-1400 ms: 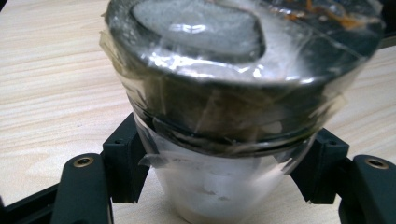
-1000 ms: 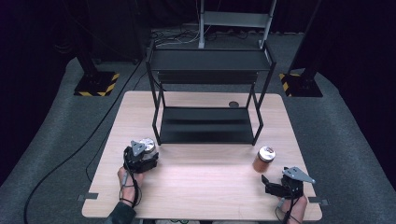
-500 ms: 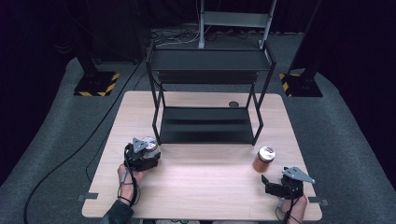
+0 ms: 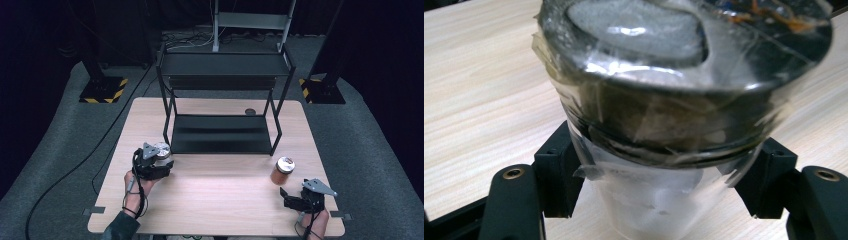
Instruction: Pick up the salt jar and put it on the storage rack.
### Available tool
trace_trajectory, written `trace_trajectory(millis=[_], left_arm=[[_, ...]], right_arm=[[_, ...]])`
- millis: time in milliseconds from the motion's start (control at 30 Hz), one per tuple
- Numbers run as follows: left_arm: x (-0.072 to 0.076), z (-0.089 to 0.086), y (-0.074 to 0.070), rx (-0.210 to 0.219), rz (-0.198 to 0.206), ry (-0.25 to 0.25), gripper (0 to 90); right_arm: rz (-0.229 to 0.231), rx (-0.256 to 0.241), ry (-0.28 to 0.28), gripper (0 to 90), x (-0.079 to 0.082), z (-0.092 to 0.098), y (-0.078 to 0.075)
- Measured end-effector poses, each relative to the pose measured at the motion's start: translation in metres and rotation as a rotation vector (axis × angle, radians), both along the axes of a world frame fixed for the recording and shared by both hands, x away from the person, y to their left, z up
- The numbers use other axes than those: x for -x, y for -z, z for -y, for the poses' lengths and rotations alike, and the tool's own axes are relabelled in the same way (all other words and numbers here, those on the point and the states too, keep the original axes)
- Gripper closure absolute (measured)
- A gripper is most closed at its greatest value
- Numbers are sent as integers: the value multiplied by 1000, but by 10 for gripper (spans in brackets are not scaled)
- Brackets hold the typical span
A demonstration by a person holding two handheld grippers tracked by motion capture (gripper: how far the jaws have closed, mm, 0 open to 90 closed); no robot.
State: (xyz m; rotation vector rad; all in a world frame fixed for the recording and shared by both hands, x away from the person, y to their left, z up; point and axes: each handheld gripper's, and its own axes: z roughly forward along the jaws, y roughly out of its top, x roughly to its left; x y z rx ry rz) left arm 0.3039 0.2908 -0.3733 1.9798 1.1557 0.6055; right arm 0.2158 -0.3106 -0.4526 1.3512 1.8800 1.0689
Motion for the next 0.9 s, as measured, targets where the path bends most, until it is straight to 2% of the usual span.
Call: trace_trajectory(millis=[267,633,900], left_arm=[[-6,3,-14,6,-14,41,305],[-13,1,-33,10,-8,70,305],[-22,4,-44,13,-14,103,305]], right_arm=[[-1,-2,-1,1,0,0,0],[-1,4,-1,1,0,-1,0],[0,4,-2,1,0,-1,0]])
